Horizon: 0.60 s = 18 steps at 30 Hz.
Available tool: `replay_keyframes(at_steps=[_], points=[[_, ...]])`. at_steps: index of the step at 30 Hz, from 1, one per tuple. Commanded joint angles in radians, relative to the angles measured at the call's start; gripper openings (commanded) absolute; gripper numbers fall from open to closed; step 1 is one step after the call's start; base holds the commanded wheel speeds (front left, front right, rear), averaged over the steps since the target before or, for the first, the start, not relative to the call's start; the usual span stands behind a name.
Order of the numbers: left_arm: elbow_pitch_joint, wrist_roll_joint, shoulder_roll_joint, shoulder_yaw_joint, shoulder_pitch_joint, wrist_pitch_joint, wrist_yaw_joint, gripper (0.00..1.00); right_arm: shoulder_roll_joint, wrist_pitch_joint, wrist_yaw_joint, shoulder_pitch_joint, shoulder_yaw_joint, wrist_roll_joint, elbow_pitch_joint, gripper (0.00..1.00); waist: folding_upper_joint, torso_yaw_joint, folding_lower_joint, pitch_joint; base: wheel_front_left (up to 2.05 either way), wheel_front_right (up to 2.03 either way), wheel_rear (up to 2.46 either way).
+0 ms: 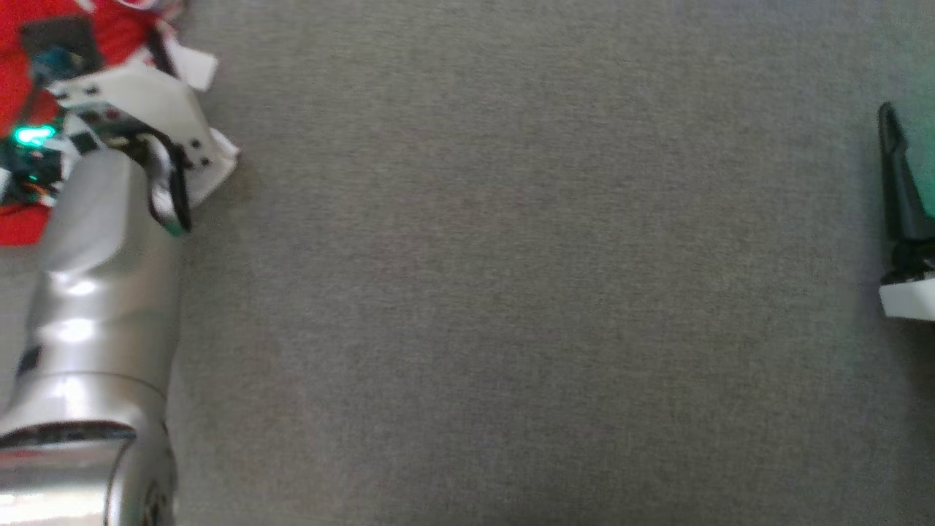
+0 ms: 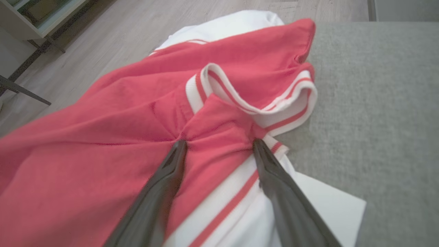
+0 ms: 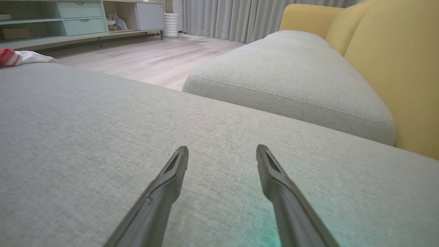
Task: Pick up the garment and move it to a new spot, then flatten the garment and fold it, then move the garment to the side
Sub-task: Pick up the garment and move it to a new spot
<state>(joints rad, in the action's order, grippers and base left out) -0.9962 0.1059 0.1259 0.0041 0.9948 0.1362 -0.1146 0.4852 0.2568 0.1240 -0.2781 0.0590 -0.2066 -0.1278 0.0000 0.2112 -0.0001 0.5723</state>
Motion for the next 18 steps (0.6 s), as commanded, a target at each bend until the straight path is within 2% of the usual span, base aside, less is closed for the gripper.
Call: replay_keyframes(at_steps=[1, 2, 4, 5, 9, 14, 18], points=[[-0.006, 0.014, 0.055, 0.026, 0.017, -0.004, -0.001, 1.00, 0.021, 0.005, 0.007, 0.019, 0.006, -0.005, 0.015, 1.00, 0.0000, -0.030, 0.0001, 0.028, 0.00, 0.00, 0.00], [-0.022, 0.018, 0.057, 0.028, 0.018, -0.021, 0.002, 1.00, 0.018, 0.005, 0.007, 0.019, 0.002, -0.005, 0.012, 1.00, 0.0000, -0.032, 0.0001, 0.027, 0.00, 0.00, 0.00], [-0.043, 0.019, 0.063, 0.025, 0.022, -0.067, 0.007, 0.14, 0.007, 0.005, 0.007, 0.019, -0.001, -0.005, 0.003, 1.00, 0.0000, -0.034, 0.0001, 0.014, 0.00, 0.00, 0.00], [-0.052, 0.019, 0.066, 0.024, 0.024, -0.087, 0.012, 0.00, -0.001, 0.005, 0.007, 0.019, 0.000, -0.005, -0.001, 1.00, 0.0000, -0.036, 0.0001, 0.005, 0.00, 0.00, 0.00], [-0.065, 0.015, 0.087, 0.011, 0.044, -0.166, 0.036, 0.00, -0.046, 0.005, 0.007, 0.017, 0.006, -0.002, -0.015, 1.00, 0.0000, -0.052, 0.0001, -0.056, 0.00, 0.00, 0.00], [-0.039, 0.000, 0.115, -0.022, 0.086, -0.248, 0.092, 0.00, -0.114, 0.005, 0.007, 0.018, 0.025, -0.001, -0.039, 1.00, 0.0000, -0.096, 0.0001, -0.167, 0.00, 0.00, 0.00], [0.024, -0.013, 0.114, -0.062, 0.127, -0.277, 0.148, 0.00, -0.176, 0.005, 0.007, 0.032, 0.030, 0.002, -0.049, 1.00, 0.0000, -0.152, 0.0001, -0.261, 0.00, 0.00, 0.00]])
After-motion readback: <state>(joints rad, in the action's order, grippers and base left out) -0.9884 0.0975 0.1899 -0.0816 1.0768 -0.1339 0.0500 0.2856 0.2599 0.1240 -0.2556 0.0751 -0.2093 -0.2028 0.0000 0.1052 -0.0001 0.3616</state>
